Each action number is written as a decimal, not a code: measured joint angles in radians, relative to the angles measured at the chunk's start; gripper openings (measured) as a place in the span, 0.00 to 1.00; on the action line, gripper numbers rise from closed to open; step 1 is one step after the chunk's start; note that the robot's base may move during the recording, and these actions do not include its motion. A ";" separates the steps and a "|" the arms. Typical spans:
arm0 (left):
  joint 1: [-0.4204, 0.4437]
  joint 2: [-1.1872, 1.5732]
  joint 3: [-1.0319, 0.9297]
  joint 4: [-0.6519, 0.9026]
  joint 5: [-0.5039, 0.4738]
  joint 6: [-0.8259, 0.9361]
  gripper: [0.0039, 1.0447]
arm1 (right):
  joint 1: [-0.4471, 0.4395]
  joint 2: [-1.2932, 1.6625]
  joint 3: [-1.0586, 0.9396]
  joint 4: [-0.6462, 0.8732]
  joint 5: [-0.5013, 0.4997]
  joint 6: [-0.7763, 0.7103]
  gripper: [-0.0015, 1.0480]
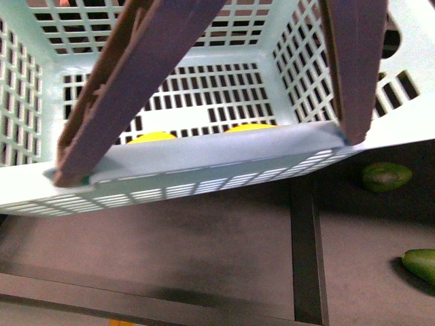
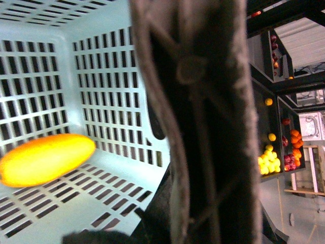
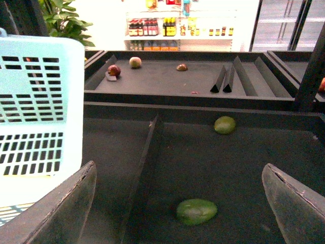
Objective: Pick lemon and mango into basket
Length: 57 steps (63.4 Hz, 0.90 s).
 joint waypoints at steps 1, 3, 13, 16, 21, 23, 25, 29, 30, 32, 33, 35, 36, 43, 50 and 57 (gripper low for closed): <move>-0.006 0.001 -0.010 0.035 -0.047 -0.014 0.04 | 0.000 0.000 0.000 0.000 0.000 0.000 0.92; -0.018 0.012 -0.017 0.083 -0.129 -0.037 0.04 | 0.000 0.000 0.000 0.000 0.002 0.000 0.92; -0.017 0.159 0.033 0.240 -0.348 -0.084 0.04 | 0.000 0.000 0.000 0.000 0.005 0.000 0.92; 0.000 0.218 0.065 0.269 -0.355 -0.113 0.04 | 0.000 0.000 0.000 0.000 0.005 0.000 0.92; 0.020 0.314 0.109 0.299 -0.371 -0.179 0.04 | 0.000 0.000 0.000 0.000 0.004 0.000 0.92; 0.026 0.351 0.128 0.304 -0.378 -0.205 0.04 | 0.000 0.000 0.000 0.000 0.004 0.000 0.92; 0.034 0.399 0.152 0.308 -0.383 -0.247 0.04 | 0.000 0.000 0.000 0.000 0.003 0.000 0.92; 0.051 0.512 0.212 0.318 -0.397 -0.340 0.04 | 0.000 0.000 0.000 0.000 0.004 0.000 0.92; 0.054 0.542 0.229 0.318 -0.400 -0.373 0.04 | 0.000 0.000 0.000 0.000 0.004 0.000 0.92; 0.058 0.576 0.246 0.321 -0.402 -0.410 0.04 | 0.000 0.000 0.000 0.000 0.004 0.000 0.92; 0.061 0.591 0.252 0.323 -0.404 -0.428 0.04 | 0.000 0.000 0.000 0.000 0.004 0.000 0.92; 0.066 0.624 0.264 0.333 -0.406 -0.473 0.04 | 0.000 0.000 0.000 0.000 0.004 0.000 0.92; 0.066 0.630 0.266 0.336 -0.406 -0.482 0.04 | 0.000 0.000 0.000 0.000 0.004 0.000 0.92; 0.080 0.677 0.275 0.373 -0.427 -0.558 0.04 | 0.000 0.000 0.000 0.000 0.004 0.000 0.92; 0.099 0.709 0.274 0.394 -0.476 -0.599 0.04 | 0.000 0.000 0.000 0.000 0.004 0.000 0.92; 0.121 0.726 0.247 0.410 -0.515 -0.630 0.04 | 0.000 0.000 0.000 0.000 0.004 0.000 0.92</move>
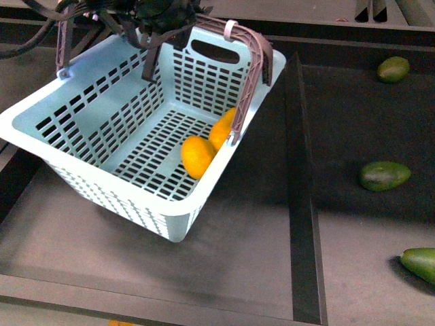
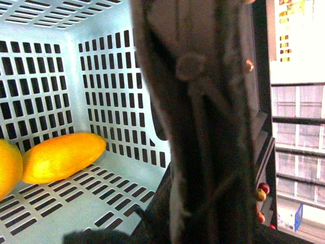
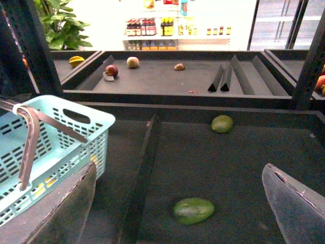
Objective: Pick lemon and mango into basket
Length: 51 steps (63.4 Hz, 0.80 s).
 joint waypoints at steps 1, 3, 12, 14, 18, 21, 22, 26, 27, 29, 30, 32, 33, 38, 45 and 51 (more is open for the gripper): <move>0.005 0.000 -0.008 0.007 0.000 -0.014 0.04 | 0.000 0.000 0.000 0.000 0.000 0.000 0.92; 0.007 0.000 -0.012 0.009 -0.001 -0.030 0.04 | 0.000 0.000 0.000 0.000 0.000 0.000 0.92; 0.006 0.000 -0.022 -0.013 -0.015 -0.055 0.04 | 0.000 0.000 0.000 0.000 0.000 0.000 0.92; 0.006 0.000 -0.022 -0.019 -0.019 -0.060 0.04 | 0.000 0.000 0.000 0.000 0.000 0.000 0.92; 0.006 -0.002 -0.022 -0.029 -0.026 -0.066 0.12 | 0.000 0.000 0.000 0.000 0.000 0.000 0.92; 0.006 -0.010 -0.028 -0.048 -0.034 -0.071 0.20 | 0.000 0.000 0.000 0.000 0.000 0.000 0.92; 0.006 -0.014 -0.032 -0.055 -0.039 -0.074 0.24 | 0.000 0.000 0.000 0.000 0.000 0.000 0.92; 0.008 -0.042 -0.058 -0.079 -0.056 -0.088 0.36 | 0.000 0.000 0.000 0.000 0.000 0.000 0.92; 0.009 -0.046 -0.061 -0.084 -0.060 -0.092 0.37 | 0.000 0.000 0.000 0.000 0.000 0.000 0.92; 0.011 -0.067 -0.079 -0.107 -0.074 -0.100 0.44 | 0.000 0.000 0.000 0.000 0.000 0.000 0.92; 0.013 -0.079 -0.089 -0.120 -0.079 -0.103 0.47 | 0.000 0.000 0.000 0.000 0.000 0.000 0.92; 0.016 -0.098 -0.103 -0.145 -0.093 -0.105 0.52 | 0.000 0.000 0.000 0.000 0.000 0.000 0.92; 0.018 -0.113 -0.113 -0.166 -0.104 -0.107 0.56 | 0.000 0.000 0.000 0.000 0.000 0.000 0.92; 0.034 -0.187 -0.168 -0.232 -0.131 -0.106 0.71 | 0.000 0.000 0.000 0.000 0.000 0.000 0.92; 0.071 -0.329 -0.277 -0.309 -0.147 -0.074 0.94 | 0.000 0.000 0.000 0.000 0.000 0.000 0.92; 0.095 -0.426 -0.345 -0.320 -0.153 -0.022 0.93 | 0.000 0.000 0.000 0.000 0.000 0.000 0.92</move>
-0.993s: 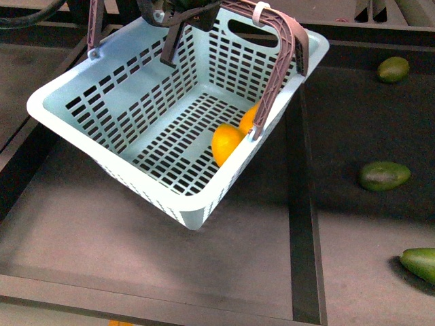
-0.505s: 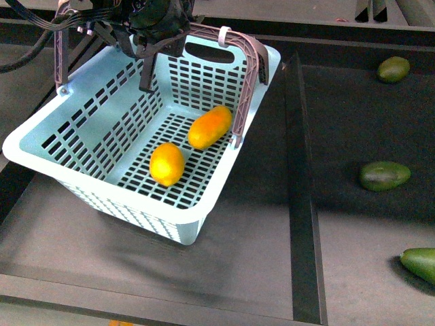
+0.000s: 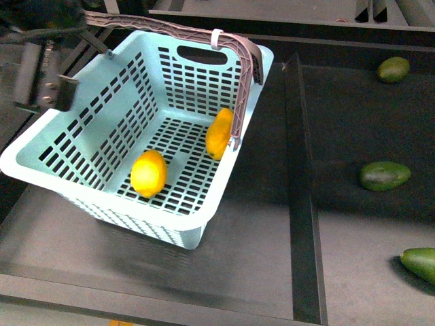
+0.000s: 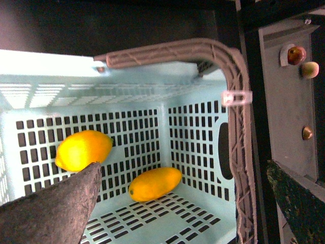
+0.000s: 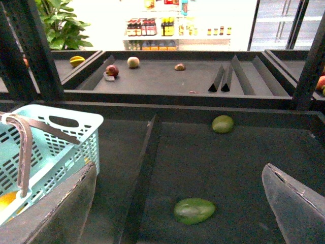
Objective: Pick lemon and mango into basket
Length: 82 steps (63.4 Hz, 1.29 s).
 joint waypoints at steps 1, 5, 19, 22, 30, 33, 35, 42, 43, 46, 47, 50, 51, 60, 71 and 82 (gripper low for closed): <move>0.001 -0.008 -0.001 0.000 0.000 0.004 0.94 | 0.000 0.000 0.000 0.000 0.000 0.000 0.92; 0.010 -0.018 -0.062 0.171 0.041 0.153 0.88 | 0.000 0.000 0.000 0.000 -0.001 0.000 0.92; 0.097 -0.164 -0.540 1.138 0.177 1.211 0.46 | 0.000 0.000 0.000 0.000 0.000 0.000 0.92; 0.121 -0.230 -0.591 1.162 0.191 1.327 0.36 | 0.000 0.000 0.000 0.000 0.000 0.000 0.92; 0.159 -0.318 -0.718 1.164 0.235 1.435 0.13 | 0.000 0.000 0.000 0.000 0.000 0.000 0.92; 0.171 -0.356 -0.756 1.161 0.246 1.452 0.03 | 0.000 0.000 0.000 0.000 0.000 0.000 0.92; 0.176 -0.377 -0.771 1.157 0.251 1.459 0.03 | 0.000 0.000 0.000 0.000 0.000 0.000 0.92; 0.204 -0.419 -0.852 1.202 0.277 1.469 0.03 | 0.000 0.000 0.000 0.000 0.000 0.000 0.92; 0.208 -0.430 -0.864 1.197 0.283 1.470 0.03 | 0.000 0.000 0.000 0.000 0.000 0.000 0.92; 0.219 -0.472 -0.893 1.176 0.291 1.471 0.03 | 0.000 0.000 0.000 0.000 0.000 0.000 0.92; 0.222 -0.488 -0.901 1.168 0.293 1.471 0.03 | 0.000 0.000 0.000 0.000 0.000 0.000 0.92; 0.231 -0.531 -0.919 1.147 0.300 1.471 0.03 | 0.000 0.000 0.000 0.000 0.000 0.000 0.92; 0.234 -0.549 -0.925 1.138 0.302 1.471 0.03 | 0.000 0.000 0.000 0.000 0.000 0.000 0.92; 0.319 -0.748 -0.989 1.001 0.386 1.476 0.03 | 0.000 0.000 0.000 0.000 0.000 0.000 0.92; 0.321 -0.923 -1.020 0.861 0.394 1.477 0.03 | 0.000 0.000 0.000 0.000 0.000 0.000 0.92; 0.321 -1.117 -1.035 0.691 0.394 1.477 0.03 | 0.000 0.000 0.000 0.000 0.000 0.000 0.92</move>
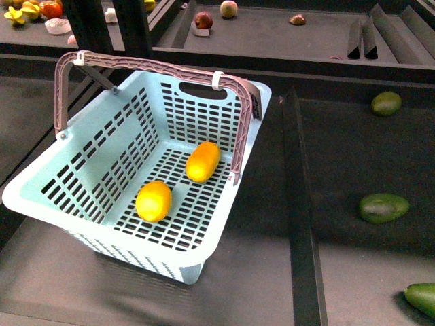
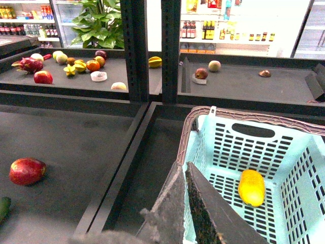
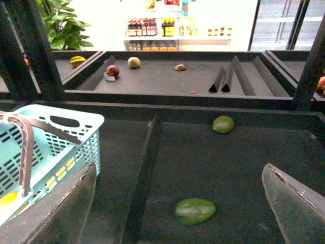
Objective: Pick lemon and mango into basket
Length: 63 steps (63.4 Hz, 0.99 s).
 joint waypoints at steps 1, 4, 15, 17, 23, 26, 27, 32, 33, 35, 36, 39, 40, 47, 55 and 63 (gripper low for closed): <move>0.000 -0.024 0.000 -0.021 0.000 0.000 0.03 | 0.000 0.000 0.000 0.000 0.000 0.000 0.92; 0.000 -0.072 0.000 -0.066 0.000 0.000 0.03 | 0.000 0.000 0.000 0.000 0.000 0.000 0.92; 0.000 -0.202 0.000 -0.187 0.000 0.000 0.03 | 0.000 0.000 0.000 0.000 0.000 0.000 0.92; 0.000 -0.224 0.000 -0.208 0.000 0.000 0.03 | 0.000 0.000 0.000 0.000 0.000 0.000 0.92; 0.000 -0.273 0.000 -0.256 0.000 0.000 0.03 | 0.000 0.000 0.000 0.000 0.000 0.000 0.92; 0.000 -0.298 0.000 -0.280 0.000 0.000 0.03 | 0.000 0.000 0.000 0.000 0.000 0.000 0.92; 0.000 -0.305 0.000 -0.288 0.000 0.000 0.03 | 0.000 0.000 0.000 0.000 0.000 0.000 0.92; 0.000 -0.341 0.000 -0.323 0.000 0.000 0.03 | 0.000 0.000 0.000 0.000 0.000 0.000 0.92; 0.000 -0.348 0.000 -0.330 0.000 0.000 0.03 | 0.000 0.000 0.000 0.000 0.000 0.000 0.92; 0.000 -0.356 0.000 -0.339 0.000 0.000 0.03 | 0.000 0.000 0.000 0.000 0.000 0.000 0.92; 0.000 -0.364 0.000 -0.347 0.000 0.000 0.03 | 0.000 0.000 0.000 0.000 0.000 0.000 0.92; 0.000 -0.381 0.000 -0.363 0.000 0.000 0.03 | 0.000 0.000 0.000 0.000 0.000 0.000 0.92; 0.000 -0.389 0.000 -0.370 0.000 0.000 0.03 | 0.000 0.000 0.000 0.000 0.000 0.000 0.92; 0.000 -0.423 0.000 -0.405 0.000 0.000 0.03 | 0.000 0.000 0.000 0.000 0.000 0.000 0.92; 0.000 -0.500 0.000 -0.504 0.000 0.000 0.03 | 0.000 0.000 0.000 0.000 0.000 0.000 0.92; 0.000 -0.613 0.000 -0.602 0.000 0.000 0.03 | 0.000 0.000 0.000 0.000 0.000 0.000 0.92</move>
